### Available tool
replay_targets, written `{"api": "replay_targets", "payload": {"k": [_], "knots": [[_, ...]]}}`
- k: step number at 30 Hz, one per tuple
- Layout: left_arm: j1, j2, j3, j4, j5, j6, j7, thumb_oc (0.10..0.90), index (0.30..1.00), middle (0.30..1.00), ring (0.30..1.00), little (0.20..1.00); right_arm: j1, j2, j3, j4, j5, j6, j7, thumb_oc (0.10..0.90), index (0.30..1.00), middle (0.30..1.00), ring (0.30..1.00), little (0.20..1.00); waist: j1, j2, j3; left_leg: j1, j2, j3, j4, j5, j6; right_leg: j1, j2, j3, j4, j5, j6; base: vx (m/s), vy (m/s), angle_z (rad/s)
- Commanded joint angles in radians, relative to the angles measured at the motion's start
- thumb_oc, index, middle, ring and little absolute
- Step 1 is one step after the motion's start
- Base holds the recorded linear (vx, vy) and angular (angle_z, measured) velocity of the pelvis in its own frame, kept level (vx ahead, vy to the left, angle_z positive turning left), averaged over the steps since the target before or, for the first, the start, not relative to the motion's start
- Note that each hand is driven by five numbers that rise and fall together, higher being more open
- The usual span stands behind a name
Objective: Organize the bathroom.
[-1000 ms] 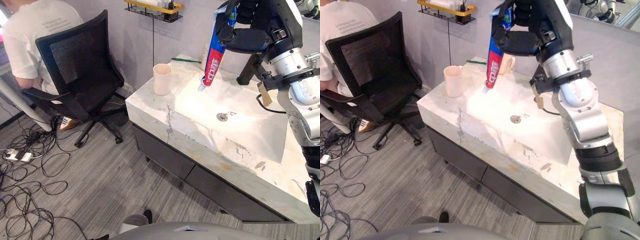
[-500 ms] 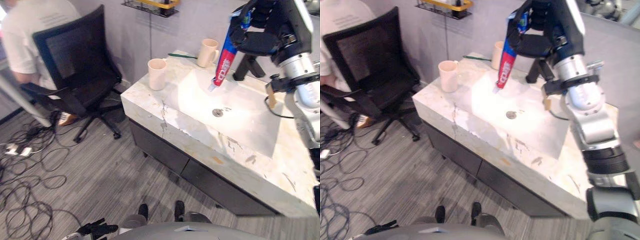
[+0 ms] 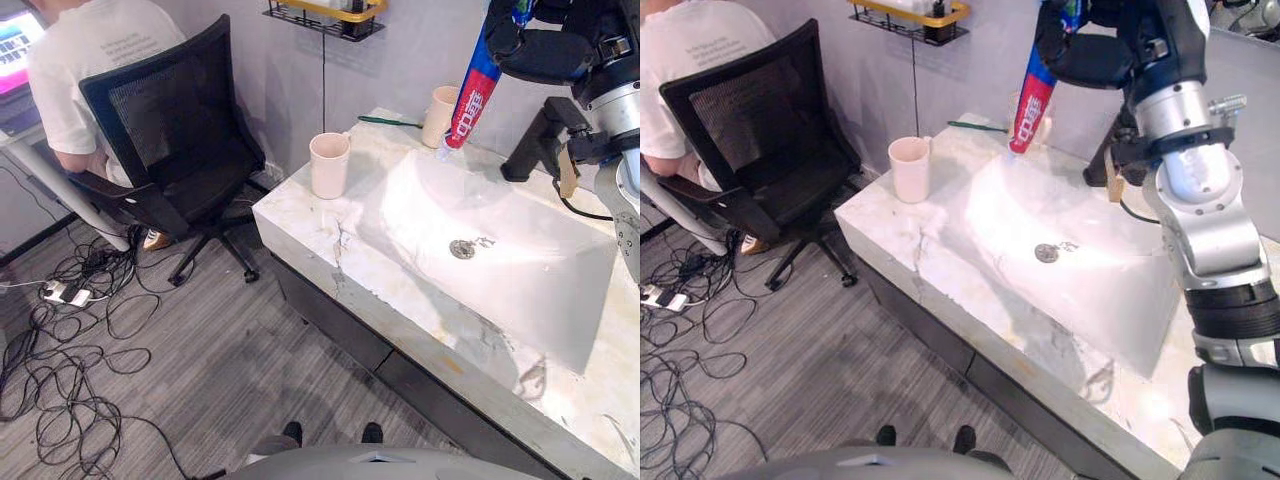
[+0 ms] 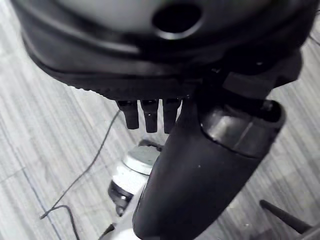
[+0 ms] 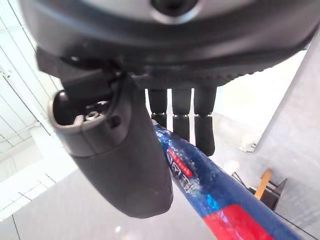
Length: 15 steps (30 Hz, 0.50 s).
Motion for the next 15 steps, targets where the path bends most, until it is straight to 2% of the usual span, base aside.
{"api": "replay_targets", "payload": {"k": [1,7,14,15], "knots": [[-0.010,0.103,-0.046,0.047,0.022,0.003,-0.004,0.800,0.900,0.900,0.900,0.900,-0.162,0.045,-0.067,-0.004,0.035,-0.129,-0.090,0.400,0.300,0.300,0.300,0.300,0.030,-0.066,-0.079,-0.027,-0.013,0.027,0.094,-0.105,0.004,0.025,-0.089,-0.001,0.067,-0.108,0.103,0.04,0.028,0.12],[-0.005,0.103,-0.070,0.030,-0.001,0.001,-0.005,0.800,0.900,0.900,0.900,0.900,-0.259,0.078,0.024,0.074,-0.045,-0.133,-0.123,0.400,0.300,0.300,0.300,0.300,0.061,-0.060,-0.084,-0.026,-0.015,0.006,0.085,-0.096,0.003,0.037,-0.093,-0.023,0.066,-0.110,0.101,0.03,0.033,0.13],[0.006,0.125,-0.045,0.008,-0.024,0.030,-0.007,0.800,0.900,0.900,0.900,0.900,-0.351,0.091,0.104,0.157,-0.107,-0.132,-0.167,0.400,0.300,0.300,0.300,0.300,0.095,-0.062,-0.088,-0.026,-0.017,-0.019,0.070,-0.083,0.004,0.045,-0.093,-0.045,0.065,-0.112,0.100,0.00,0.007,0.11],[0.009,0.127,-0.039,0.010,-0.023,0.027,-0.014,0.800,0.900,0.900,0.900,0.900,-0.369,0.094,0.122,0.179,-0.147,-0.129,-0.182,0.400,0.300,0.300,0.300,0.300,0.100,-0.061,-0.088,-0.026,-0.018,-0.023,0.069,-0.081,0.004,0.047,-0.092,-0.047,0.063,-0.112,0.099,0.00,0.004,0.04]]}}
